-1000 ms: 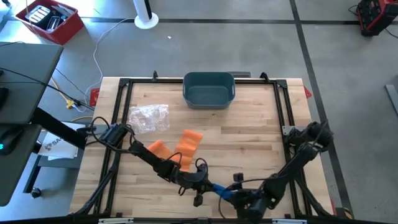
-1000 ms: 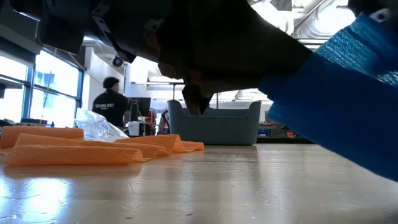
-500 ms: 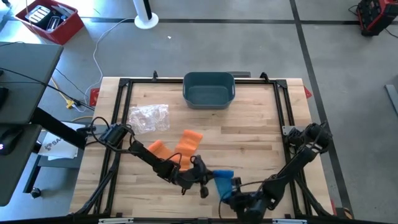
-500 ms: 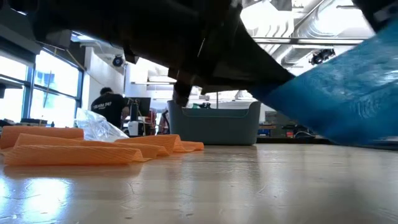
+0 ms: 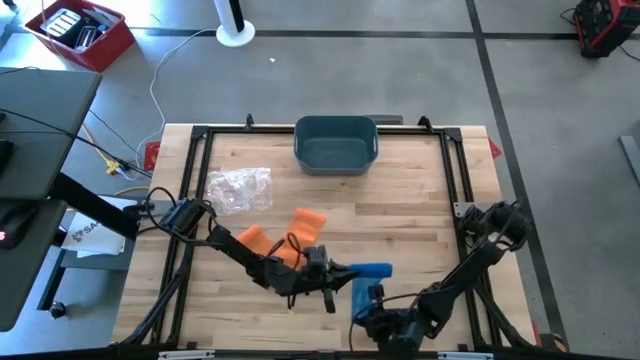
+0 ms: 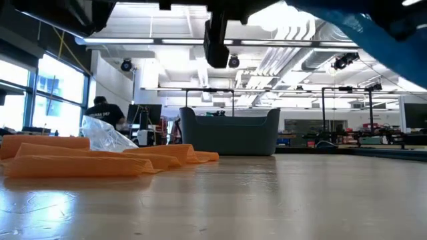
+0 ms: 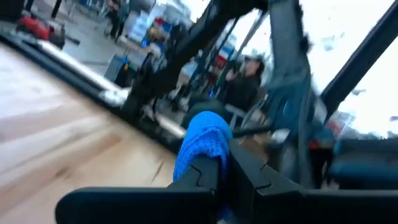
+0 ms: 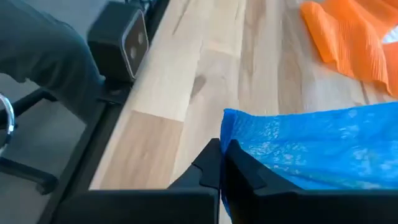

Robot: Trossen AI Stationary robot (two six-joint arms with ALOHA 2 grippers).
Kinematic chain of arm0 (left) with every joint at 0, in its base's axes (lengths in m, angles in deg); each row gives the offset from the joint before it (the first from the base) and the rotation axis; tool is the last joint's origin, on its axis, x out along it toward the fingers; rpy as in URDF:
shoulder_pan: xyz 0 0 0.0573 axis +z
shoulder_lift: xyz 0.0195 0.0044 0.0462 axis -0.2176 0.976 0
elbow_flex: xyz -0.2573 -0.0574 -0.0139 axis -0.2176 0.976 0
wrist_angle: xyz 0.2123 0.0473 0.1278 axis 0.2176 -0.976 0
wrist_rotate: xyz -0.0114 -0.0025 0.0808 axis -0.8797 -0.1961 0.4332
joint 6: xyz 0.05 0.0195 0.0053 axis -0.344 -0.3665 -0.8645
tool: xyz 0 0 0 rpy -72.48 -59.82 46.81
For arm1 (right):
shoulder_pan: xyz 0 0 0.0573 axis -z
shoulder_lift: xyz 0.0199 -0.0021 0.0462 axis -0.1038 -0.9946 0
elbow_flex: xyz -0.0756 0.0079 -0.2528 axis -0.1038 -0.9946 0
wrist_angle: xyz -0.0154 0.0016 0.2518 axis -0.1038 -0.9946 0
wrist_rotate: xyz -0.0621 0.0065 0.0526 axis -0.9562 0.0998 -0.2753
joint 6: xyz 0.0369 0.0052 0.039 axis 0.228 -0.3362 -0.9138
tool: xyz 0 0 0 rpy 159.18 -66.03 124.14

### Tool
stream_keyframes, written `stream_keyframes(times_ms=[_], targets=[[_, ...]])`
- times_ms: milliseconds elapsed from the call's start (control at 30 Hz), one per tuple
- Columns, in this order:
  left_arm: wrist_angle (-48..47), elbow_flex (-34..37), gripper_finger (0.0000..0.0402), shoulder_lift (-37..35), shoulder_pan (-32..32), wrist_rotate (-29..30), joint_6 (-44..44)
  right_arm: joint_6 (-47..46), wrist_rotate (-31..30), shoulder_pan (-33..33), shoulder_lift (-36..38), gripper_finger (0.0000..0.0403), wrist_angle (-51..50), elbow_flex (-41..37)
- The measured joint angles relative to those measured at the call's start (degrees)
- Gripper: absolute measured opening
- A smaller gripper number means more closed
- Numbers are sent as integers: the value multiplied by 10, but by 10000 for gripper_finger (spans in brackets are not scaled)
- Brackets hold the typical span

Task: Roll bandage
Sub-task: Roll the blue bandage

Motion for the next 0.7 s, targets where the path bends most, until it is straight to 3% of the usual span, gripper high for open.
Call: stream_keyframes(times_ms=[167,433,700], targets=[[-4,0,6,0,-1,37,-11,-5,-2,-5,-3,0,12,0],[-126,0,6,0,-1,91,-8,7,-5,-43,13,0,47,0],[-227,0,6,0,-6,55,37,33,-166,-88,82,0,-18,0]])
